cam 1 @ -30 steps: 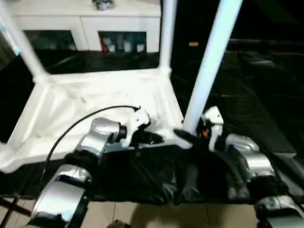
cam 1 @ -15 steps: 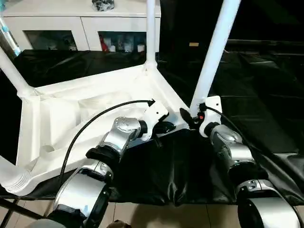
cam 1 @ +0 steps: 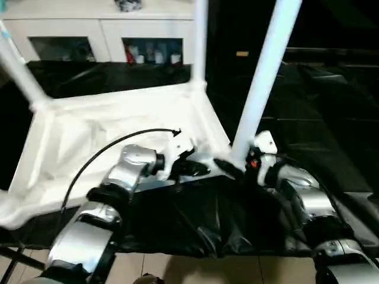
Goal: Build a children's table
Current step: Rotate leg to tighten
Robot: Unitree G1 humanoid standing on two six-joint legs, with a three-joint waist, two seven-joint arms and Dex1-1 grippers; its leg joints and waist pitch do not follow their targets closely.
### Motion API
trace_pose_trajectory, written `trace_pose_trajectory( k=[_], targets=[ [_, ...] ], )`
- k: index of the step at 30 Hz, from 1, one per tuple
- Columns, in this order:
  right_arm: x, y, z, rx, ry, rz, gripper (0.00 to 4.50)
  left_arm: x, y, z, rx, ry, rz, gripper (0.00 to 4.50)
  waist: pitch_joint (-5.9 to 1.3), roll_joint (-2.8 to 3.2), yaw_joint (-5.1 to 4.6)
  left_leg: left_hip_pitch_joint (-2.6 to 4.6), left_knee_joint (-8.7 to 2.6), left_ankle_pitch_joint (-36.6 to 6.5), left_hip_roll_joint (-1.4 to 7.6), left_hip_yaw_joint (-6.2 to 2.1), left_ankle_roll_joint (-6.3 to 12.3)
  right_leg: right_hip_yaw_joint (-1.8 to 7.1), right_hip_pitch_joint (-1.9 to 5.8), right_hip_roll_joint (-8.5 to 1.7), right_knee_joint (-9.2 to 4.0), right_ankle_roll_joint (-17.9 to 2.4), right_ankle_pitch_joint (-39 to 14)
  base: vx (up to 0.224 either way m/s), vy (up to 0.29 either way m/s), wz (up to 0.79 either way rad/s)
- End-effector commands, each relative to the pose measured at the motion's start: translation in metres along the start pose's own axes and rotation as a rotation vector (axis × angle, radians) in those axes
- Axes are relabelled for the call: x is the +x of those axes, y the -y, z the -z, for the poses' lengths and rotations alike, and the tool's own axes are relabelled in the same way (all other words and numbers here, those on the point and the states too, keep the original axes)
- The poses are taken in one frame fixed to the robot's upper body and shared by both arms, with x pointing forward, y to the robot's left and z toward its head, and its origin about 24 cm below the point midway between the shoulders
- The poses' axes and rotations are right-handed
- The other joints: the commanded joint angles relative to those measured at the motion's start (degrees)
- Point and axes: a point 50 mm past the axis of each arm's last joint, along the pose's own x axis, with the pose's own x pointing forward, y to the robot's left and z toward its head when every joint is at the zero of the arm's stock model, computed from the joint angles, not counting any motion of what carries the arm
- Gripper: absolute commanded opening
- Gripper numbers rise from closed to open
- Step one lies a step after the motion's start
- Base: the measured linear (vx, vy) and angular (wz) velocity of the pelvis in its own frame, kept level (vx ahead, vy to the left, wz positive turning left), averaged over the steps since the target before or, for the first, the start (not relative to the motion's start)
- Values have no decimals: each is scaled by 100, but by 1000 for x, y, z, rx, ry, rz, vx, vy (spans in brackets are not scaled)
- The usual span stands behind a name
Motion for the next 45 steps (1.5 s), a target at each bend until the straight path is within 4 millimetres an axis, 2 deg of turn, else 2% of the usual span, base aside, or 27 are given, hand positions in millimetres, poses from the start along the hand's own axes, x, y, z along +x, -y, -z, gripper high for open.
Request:
trace_pose_trajectory(
  k=[1,6,7,10,12,15,16,23,26,28,29,30,32,33,35,36,37,41,43,45],
  targets=[
    [10,-22,7,16,-41,-190,420,8,5,-26,92,90,88,0,-344,-37,18,150,-418,-1358,242,-95,405,84,229,-261,-349,-1541,-666,0,0,0],
    [-2,-30,6,39,-55,-335,420,-2,7,-23,77,75,151,0,-349,-38,67,150,-422,-1314,257,-98,383,93,230,-269,-330,-1535,-588,0,0,0],
    [-5,-33,7,43,-70,-368,396,-3,7,-22,75,73,158,0,-354,-40,86,154,-417,-1266,259,-98,396,94,229,-276,-326,-1539,-548,0,0,0],
    [-8,-36,9,51,-88,-408,384,-4,7,-21,72,71,165,0,-353,-39,119,157,-413,-1236,252,-93,365,94,218,-281,-331,-1522,-617,0,0,0],
    [-8,-37,9,55,-92,-418,360,-5,7,-21,72,71,167,0,-352,-41,134,159,-419,-1251,254,-98,334,94,217,-283,-334,-1491,-667,0,0,0],
    [-9,-38,8,57,-95,-429,343,-6,8,-20,69,71,173,0,-355,-44,135,157,-422,-1279,252,-101,292,96,214,-291,-337,-1463,-743,0,0,0],
    [-10,-38,8,58,-97,-431,324,-6,8,-20,66,71,176,0,-354,-55,136,153,-420,-1273,252,-102,290,96,217,-292,-335,-1463,-744,0,0,0],
    [-10,-38,7,65,-98,-416,275,-7,9,-20,62,72,172,0,-361,-59,142,147,-404,-1124,243,-99,332,91,223,-285,-321,-1455,-631,0,0,0],
    [-5,-33,8,73,-77,-318,269,-3,6,-19,59,71,109,0,-358,-58,142,152,-409,-1151,248,-99,306,91,213,-288,-326,-1450,-694,0,0,0],
    [-3,-31,8,74,-71,-288,263,-2,5,-19,57,71,91,0,-344,-58,116,150,-426,-1295,241,-104,220,92,202,-291,-349,-1404,-923,0,0,0],
    [0,-29,9,80,-67,-245,262,0,3,-20,50,69,57,0,-344,-76,112,152,-428,-1326,238,-103,209,92,208,-288,-358,-1380,-999,0,0,0],
    [9,-22,14,103,-88,-85,262,7,0,-22,44,62,-8,0,-342,-66,99,152,-431,-1359,242,-109,164,100,199,-301,-362,-1356,-1099,0,0,0],
    [17,-18,19,116,-110,32,259,14,-4,-24,30,54,-79,0,-326,-68,2,173,-464,-1538,210,-128,-43,104,171,-304,-410,-1248,-1531,0,0,0],
    [20,-16,22,134,-120,90,259,18,-5,-25,22,54,-109,0,-328,-71,-12,173,-467,-1554,208,-142,-81,103,183,-310,-413,-1208,-1609,0,0,0],
    [22,-15,24,145,-126,126,258,20,-5,-26,17,54,-127,0,-327,-75,-35,170,-462,-1565,204,-138,-45,117,189,-304,-442,-1121,-1648,0,0,0],
    [30,-12,29,170,-157,250,258,31,-8,-30,-3,52,-209,0,-340,-77,-49,146,-454,-1458,198,-137,1,119,205,-293,-417,-1126,-1454,0,0,0],
    [33,-11,32,182,-177,296,258,36,-8,-32,-10,51,-239,0,-345,-63,-77,154,-451,-1382,193,-135,-13,117,186,-282,-403,-1173,-1304,0,0,0],
    [45,-15,35,179,-210,351,258,50,-7,-38,-18,53,-299,0,-361,-58,-73,155,-421,-1319,165,-121,46,107,206,-267,-404,-1173,-1123,0,0,0],
    [49,-16,34,184,-200,355,311,52,-7,-39,-15,57,-306,0,-360,-49,-71,149,-418,-1307,166,-120,86,113,206,-271,-407,-1183,-1057,0,0,0],
    [55,-19,31,203,-174,348,327,53,-8,-42,-2,64,-309,0,-353,-59,-74,138,-429,-1335,173,-125,141,104,214,-267,-407,-1186,-1038,0,0,0]
  ],
)
